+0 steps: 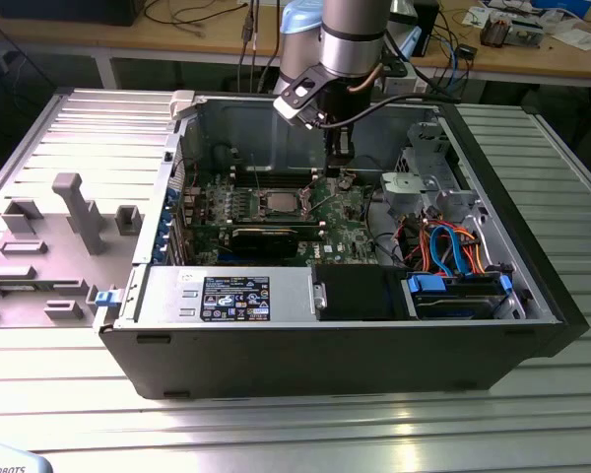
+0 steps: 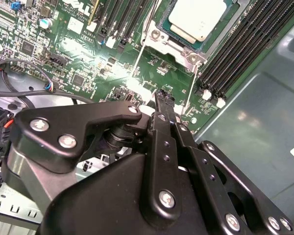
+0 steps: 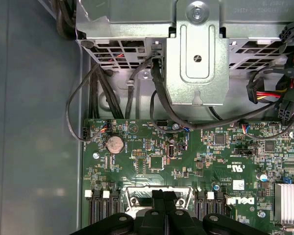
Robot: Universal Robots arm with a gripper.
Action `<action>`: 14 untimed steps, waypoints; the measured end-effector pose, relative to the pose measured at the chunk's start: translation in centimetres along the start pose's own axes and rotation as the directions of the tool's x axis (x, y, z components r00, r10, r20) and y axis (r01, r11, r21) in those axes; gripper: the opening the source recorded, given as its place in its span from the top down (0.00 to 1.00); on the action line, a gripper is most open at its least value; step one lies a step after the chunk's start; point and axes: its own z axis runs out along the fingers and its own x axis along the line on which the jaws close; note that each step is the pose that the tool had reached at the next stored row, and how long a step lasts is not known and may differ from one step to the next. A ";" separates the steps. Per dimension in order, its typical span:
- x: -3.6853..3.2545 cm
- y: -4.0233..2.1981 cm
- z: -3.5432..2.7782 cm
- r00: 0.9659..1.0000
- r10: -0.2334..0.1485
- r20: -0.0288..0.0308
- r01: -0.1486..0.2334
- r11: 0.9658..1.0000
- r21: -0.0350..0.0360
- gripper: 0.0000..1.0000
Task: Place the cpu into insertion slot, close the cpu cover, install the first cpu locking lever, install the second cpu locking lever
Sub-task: 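Close the cpu cover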
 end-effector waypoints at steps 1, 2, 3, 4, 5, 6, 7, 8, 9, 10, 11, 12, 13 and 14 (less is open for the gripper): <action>0.00 0.03 0.00 1.000 0.000 0.000 0.000 1.000 0.000 0.89; 0.00 0.05 0.00 1.000 0.000 0.000 0.000 1.000 0.000 0.89; 0.00 0.15 0.01 1.000 0.000 0.000 0.000 1.000 0.000 0.89; -0.01 0.38 0.01 1.000 0.000 0.001 0.000 1.000 0.000 0.89; -0.01 0.46 0.02 1.000 0.000 0.001 0.000 1.000 0.000 0.89; -0.01 0.57 0.02 1.000 0.000 0.001 0.000 1.000 0.000 0.89; -0.01 0.76 0.04 1.000 0.000 0.001 0.000 1.000 0.000 0.89; -0.01 0.86 0.05 1.000 0.000 0.001 0.000 1.000 0.000 0.89; -0.01 1.00 0.07 1.000 0.000 0.001 0.000 1.000 0.000 0.89; -0.01 1.10 0.08 1.000 0.000 0.001 0.000 1.000 0.000 0.89; -0.01 1.32 0.10 1.000 0.000 0.001 0.000 1.000 0.000 0.89; 0.02 1.54 0.16 1.000 0.000 0.001 0.000 1.000 0.000 0.89; 0.12 1.74 0.38 1.000 -0.001 0.003 0.001 1.000 0.000 0.89; 0.19 1.84 0.62 1.000 -0.005 0.004 0.005 1.000 0.001 0.89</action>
